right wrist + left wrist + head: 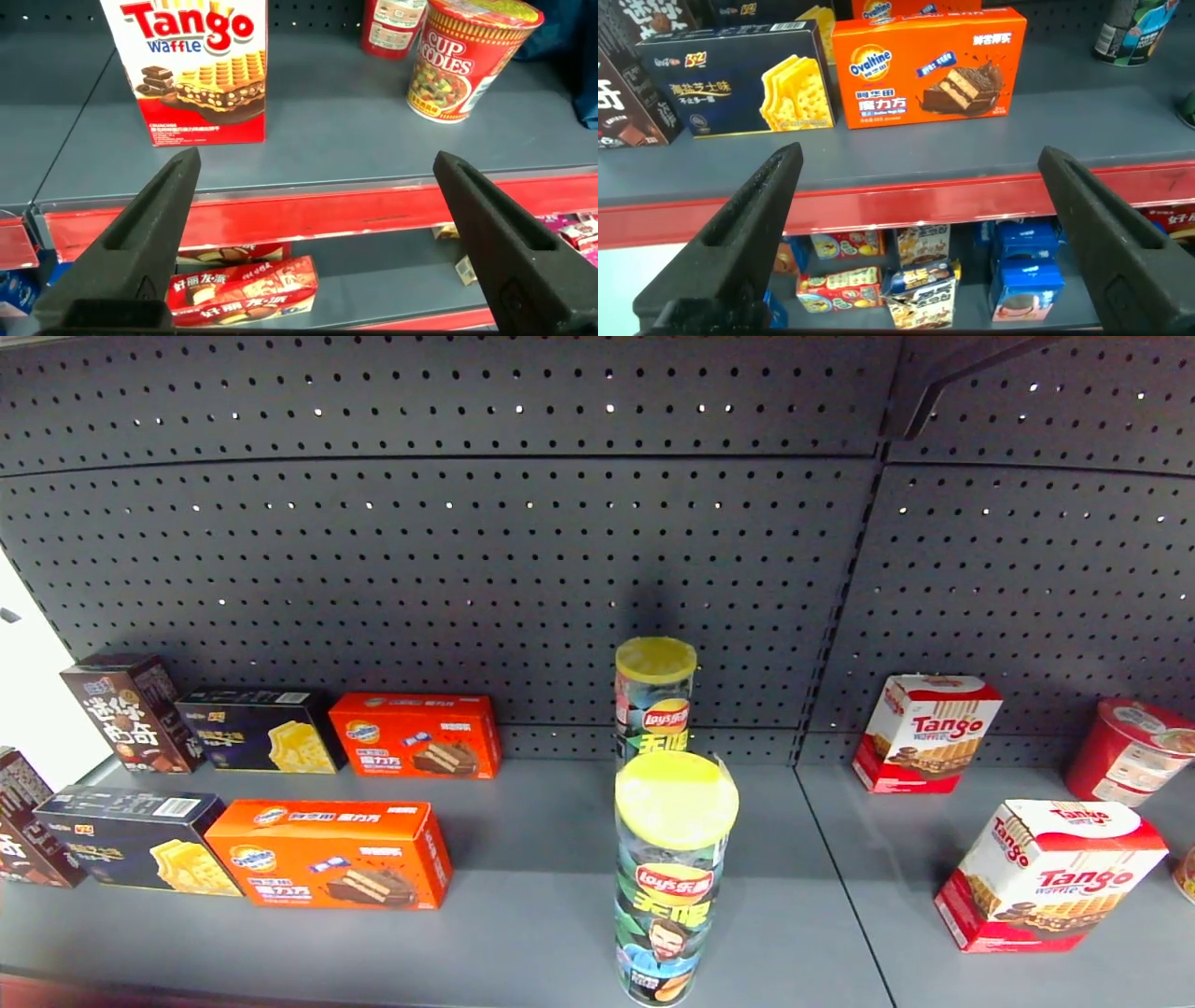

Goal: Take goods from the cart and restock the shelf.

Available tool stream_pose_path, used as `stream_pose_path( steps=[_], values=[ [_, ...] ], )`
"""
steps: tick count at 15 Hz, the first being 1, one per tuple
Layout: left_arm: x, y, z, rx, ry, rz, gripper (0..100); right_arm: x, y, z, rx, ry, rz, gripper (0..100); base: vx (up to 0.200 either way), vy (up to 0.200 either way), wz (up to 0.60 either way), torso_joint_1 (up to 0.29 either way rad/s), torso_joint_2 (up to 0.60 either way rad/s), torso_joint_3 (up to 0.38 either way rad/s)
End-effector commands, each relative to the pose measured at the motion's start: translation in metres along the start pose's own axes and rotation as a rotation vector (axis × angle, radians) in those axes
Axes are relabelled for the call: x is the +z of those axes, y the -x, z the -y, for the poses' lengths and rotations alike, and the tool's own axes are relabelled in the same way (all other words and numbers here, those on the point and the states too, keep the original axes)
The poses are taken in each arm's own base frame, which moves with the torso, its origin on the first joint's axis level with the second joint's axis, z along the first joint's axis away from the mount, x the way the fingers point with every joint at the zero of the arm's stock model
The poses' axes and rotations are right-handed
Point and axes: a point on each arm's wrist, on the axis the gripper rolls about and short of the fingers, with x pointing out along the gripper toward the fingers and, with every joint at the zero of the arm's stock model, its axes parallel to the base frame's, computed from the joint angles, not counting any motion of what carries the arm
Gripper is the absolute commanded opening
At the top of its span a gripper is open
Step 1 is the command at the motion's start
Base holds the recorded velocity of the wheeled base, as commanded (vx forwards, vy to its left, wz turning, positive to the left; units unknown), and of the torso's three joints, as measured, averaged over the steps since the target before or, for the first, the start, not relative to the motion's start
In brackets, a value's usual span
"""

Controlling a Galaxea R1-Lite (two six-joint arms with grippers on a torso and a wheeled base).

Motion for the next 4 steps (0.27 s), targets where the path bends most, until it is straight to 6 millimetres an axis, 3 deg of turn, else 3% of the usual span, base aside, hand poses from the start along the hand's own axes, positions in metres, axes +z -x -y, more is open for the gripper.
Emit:
stream_pose_path(
  steps=[1,4],
  values=[
    [0.0001,0.0002,0.0000,0.000,0.000,0.001,100,0.0001,-0.0002,-0.0001,0.002,0.001,-0.002,100,0.000,0.000,0.00,0.000,0.00,0.000],
    [-0.0002,0.0001,0.0000,0.002,-0.002,0.001,100,0.0004,0.0000,-0.0010,0.043,-0.010,-0.003,100,0.000,0.000,0.00,0.000,0.00,0.000]
  ],
)
